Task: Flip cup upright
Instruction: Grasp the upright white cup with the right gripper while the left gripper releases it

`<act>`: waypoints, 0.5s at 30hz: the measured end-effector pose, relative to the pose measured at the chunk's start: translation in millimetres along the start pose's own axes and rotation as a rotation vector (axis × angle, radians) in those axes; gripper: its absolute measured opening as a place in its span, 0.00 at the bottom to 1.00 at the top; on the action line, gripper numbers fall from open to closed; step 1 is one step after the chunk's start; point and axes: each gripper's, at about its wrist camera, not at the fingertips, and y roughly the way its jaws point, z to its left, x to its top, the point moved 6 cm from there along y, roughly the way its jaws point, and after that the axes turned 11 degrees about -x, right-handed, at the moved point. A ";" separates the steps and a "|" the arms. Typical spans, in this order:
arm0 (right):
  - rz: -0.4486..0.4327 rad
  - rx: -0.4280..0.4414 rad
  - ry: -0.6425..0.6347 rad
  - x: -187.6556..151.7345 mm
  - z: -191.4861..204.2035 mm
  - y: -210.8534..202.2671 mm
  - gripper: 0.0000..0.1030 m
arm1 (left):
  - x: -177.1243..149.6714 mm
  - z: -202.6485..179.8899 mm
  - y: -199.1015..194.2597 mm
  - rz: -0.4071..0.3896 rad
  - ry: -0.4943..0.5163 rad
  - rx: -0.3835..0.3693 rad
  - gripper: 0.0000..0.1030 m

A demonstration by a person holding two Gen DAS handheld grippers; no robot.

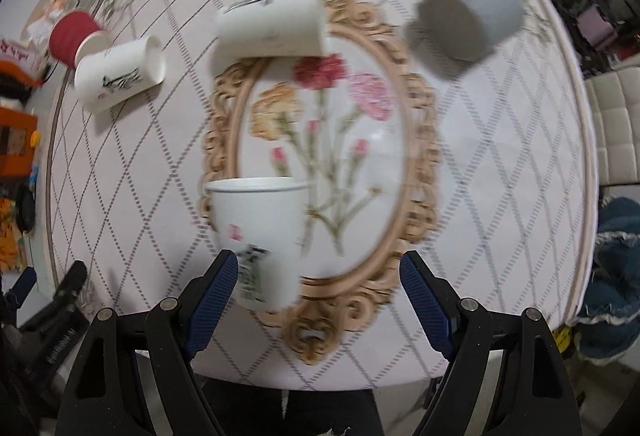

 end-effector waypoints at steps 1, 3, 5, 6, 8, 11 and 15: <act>0.002 -0.003 -0.009 2.0 5.9 2.3 0.82 | 0.7 1.6 3.0 0.005 0.004 0.003 0.95; 0.019 -0.029 -0.025 6.1 15.6 11.0 0.82 | 0.9 3.4 12.7 0.029 0.018 -0.004 0.95; 0.050 -0.045 -0.032 9.8 23.1 21.9 0.82 | 1.2 4.1 19.7 0.050 0.022 -0.016 1.00; 0.064 -0.044 -0.033 10.4 25.9 26.1 0.79 | 1.5 4.5 22.4 0.053 0.021 -0.021 1.00; 0.095 -0.037 -0.033 10.8 31.1 34.1 0.70 | 2.2 4.7 25.9 0.055 0.026 -0.028 1.00; 0.107 -0.038 -0.024 12.1 35.1 38.8 0.61 | 2.9 4.0 28.4 0.060 0.026 -0.047 1.00; 0.097 -0.030 -0.011 14.4 36.6 37.8 0.61 | 4.5 4.3 30.1 0.060 0.024 -0.065 1.00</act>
